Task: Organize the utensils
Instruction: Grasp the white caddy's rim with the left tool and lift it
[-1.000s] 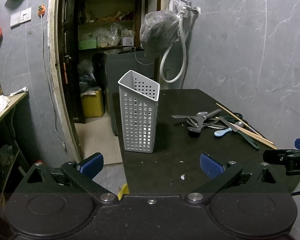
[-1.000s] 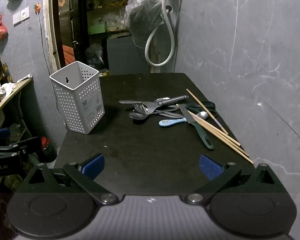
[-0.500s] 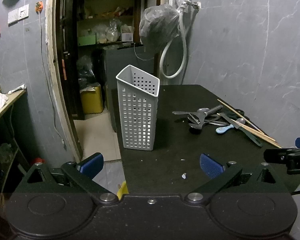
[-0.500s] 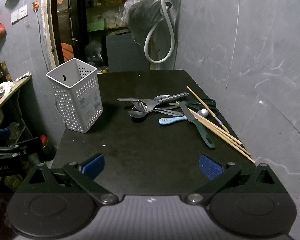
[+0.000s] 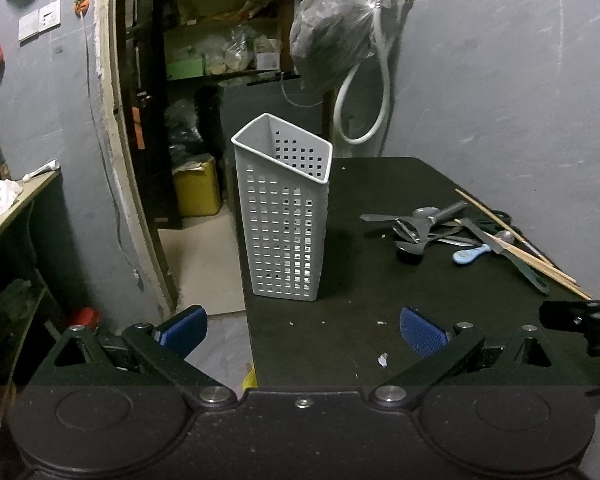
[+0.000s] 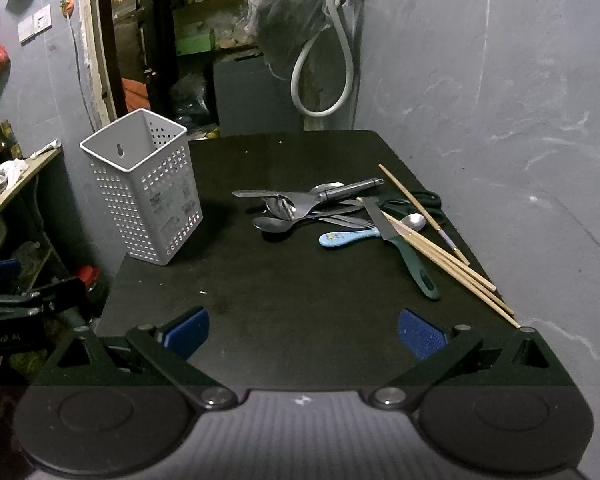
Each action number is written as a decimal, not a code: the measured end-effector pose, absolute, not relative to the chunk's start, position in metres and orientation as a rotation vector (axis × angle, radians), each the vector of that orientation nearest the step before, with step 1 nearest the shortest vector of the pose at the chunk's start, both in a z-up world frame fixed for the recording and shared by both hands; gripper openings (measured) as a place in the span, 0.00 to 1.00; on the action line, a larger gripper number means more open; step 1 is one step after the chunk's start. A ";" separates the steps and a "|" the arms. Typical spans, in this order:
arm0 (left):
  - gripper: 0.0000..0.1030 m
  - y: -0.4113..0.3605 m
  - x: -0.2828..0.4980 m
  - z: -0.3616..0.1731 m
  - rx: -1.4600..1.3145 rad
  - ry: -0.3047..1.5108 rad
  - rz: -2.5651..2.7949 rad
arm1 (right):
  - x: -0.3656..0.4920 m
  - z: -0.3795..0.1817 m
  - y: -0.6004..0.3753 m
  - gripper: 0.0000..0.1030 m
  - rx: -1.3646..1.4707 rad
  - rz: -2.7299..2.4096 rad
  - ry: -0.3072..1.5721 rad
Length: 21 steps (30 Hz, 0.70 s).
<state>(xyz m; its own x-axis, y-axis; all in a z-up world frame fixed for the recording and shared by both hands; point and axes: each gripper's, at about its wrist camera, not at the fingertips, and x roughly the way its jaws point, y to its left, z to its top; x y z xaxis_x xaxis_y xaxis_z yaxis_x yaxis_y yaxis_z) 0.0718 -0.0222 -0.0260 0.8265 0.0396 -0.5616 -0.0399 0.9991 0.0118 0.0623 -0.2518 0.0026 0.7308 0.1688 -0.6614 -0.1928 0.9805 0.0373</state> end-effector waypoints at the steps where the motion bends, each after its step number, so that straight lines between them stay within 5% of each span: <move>1: 0.99 -0.024 0.077 -0.027 0.005 0.595 0.053 | 0.066 0.001 -0.253 1.00 -0.043 0.204 0.725; 21: 0.99 -0.028 0.193 -0.040 0.135 0.516 0.280 | 0.151 -0.031 -0.259 1.00 -0.188 0.363 0.736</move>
<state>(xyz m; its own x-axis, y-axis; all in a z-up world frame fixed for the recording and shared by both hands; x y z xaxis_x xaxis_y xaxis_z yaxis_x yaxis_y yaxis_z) 0.1934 -0.0279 -0.0396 0.8328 0.2971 -0.4671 -0.2298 0.9532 0.1966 0.1511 -0.2585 -0.0315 0.6825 0.2568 -0.6843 -0.3869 0.9213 -0.0402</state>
